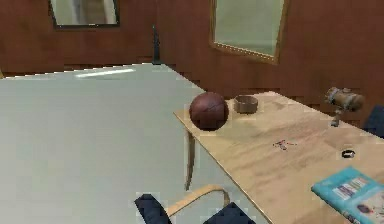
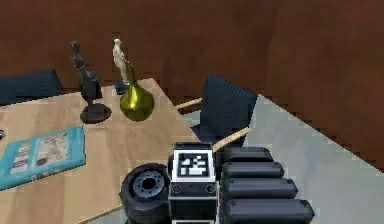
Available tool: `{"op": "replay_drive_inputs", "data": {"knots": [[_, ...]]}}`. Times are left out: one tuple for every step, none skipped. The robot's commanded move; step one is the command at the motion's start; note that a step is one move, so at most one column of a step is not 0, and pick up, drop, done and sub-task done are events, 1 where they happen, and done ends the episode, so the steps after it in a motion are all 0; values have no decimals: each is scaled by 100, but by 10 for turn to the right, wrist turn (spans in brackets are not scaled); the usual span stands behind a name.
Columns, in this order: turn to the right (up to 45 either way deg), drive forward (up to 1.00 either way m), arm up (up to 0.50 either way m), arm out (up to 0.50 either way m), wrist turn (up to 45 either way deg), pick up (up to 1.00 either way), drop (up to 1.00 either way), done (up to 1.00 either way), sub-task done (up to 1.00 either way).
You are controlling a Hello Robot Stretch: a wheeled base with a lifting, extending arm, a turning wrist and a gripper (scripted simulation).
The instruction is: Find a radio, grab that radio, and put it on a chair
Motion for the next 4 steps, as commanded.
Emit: {"op": "replay_drive_inputs", "data": {"knots": [[-390, 0, 0, 0, 0, 0, 0, 0, 0], [0, 0, 0, 34, 0, 0, 0, 0, 0], [0, 0, 0, 0, 390, 0, 0, 0, 0], [0, 0, -36, 0, 0, 0, 0, 0, 0]]}}
